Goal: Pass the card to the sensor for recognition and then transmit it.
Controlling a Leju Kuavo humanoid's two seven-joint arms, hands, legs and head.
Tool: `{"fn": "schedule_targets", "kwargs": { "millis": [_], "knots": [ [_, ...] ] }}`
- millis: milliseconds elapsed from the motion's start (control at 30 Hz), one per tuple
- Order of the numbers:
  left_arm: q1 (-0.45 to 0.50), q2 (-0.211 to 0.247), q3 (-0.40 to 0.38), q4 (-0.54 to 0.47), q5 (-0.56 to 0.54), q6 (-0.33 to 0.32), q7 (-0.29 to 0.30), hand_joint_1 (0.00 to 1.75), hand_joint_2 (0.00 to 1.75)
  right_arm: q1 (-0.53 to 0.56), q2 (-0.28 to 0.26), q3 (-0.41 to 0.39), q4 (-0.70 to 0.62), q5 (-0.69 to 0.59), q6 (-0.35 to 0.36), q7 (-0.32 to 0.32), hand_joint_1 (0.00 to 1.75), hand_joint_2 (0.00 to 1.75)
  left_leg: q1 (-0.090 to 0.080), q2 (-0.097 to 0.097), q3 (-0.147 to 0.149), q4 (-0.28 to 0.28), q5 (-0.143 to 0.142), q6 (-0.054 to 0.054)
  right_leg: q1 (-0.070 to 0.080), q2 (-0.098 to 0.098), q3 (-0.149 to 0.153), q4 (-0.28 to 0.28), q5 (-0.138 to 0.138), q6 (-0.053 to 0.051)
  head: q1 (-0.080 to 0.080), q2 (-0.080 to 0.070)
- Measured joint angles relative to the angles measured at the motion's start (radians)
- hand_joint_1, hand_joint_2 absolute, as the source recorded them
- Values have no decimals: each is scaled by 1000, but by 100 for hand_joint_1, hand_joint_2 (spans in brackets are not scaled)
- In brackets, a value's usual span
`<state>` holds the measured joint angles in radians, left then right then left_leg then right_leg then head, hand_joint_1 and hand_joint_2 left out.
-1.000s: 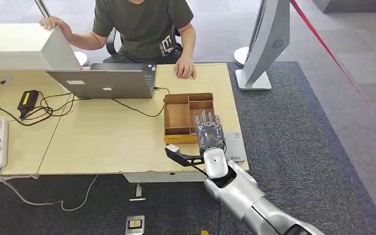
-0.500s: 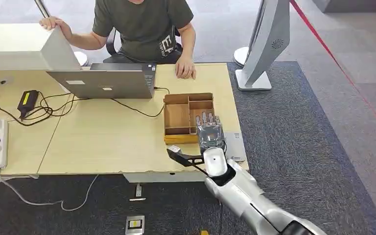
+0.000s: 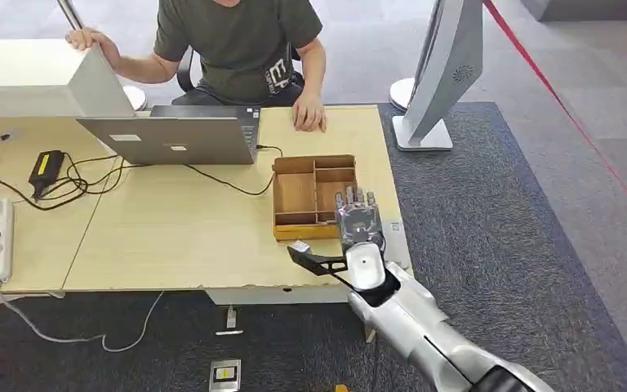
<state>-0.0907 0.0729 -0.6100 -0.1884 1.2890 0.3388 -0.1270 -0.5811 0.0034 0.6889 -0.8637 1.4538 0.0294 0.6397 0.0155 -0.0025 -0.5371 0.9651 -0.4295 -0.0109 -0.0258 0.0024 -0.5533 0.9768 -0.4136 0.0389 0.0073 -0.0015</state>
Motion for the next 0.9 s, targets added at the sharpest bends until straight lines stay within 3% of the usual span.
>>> {"fn": "schedule_targets", "kwargs": {
  "millis": [367, 400, 433, 900],
  "knots": [
    [0, 0, 0, 0, 0, 4, 0, 0, 0, 9, -8, -5, -25, -15, 11, -6, 0, 175, 0, 0, 0, 0, 0, 0, 0, 0, 0, 0, 0, 0, 0, 0],
    [0, 0, 0, 0, 0, 3, -3, 0, 0, 11, -9, -6, -28, -20, 11, -8, 157, 175, 0, 0, 0, 0, 0, 0, 0, 0, 0, 0, 0, 0, 0, 0],
    [0, 0, 0, 0, 0, 2, -8, 0, 0, 15, -9, -6, -33, -26, 11, -12, 175, 175, 0, 0, 0, 0, 0, 0, 0, 0, 0, 0, 0, 0, 0, 0],
    [0, -1, 0, 0, -1, -6, -14, 0, 0, 42, -29, -26, -69, -56, 38, -21, 175, 175, 0, 0, 1, 0, 0, 0, 0, 0, 0, 0, 0, 0, 0, 0]
  ]
}}
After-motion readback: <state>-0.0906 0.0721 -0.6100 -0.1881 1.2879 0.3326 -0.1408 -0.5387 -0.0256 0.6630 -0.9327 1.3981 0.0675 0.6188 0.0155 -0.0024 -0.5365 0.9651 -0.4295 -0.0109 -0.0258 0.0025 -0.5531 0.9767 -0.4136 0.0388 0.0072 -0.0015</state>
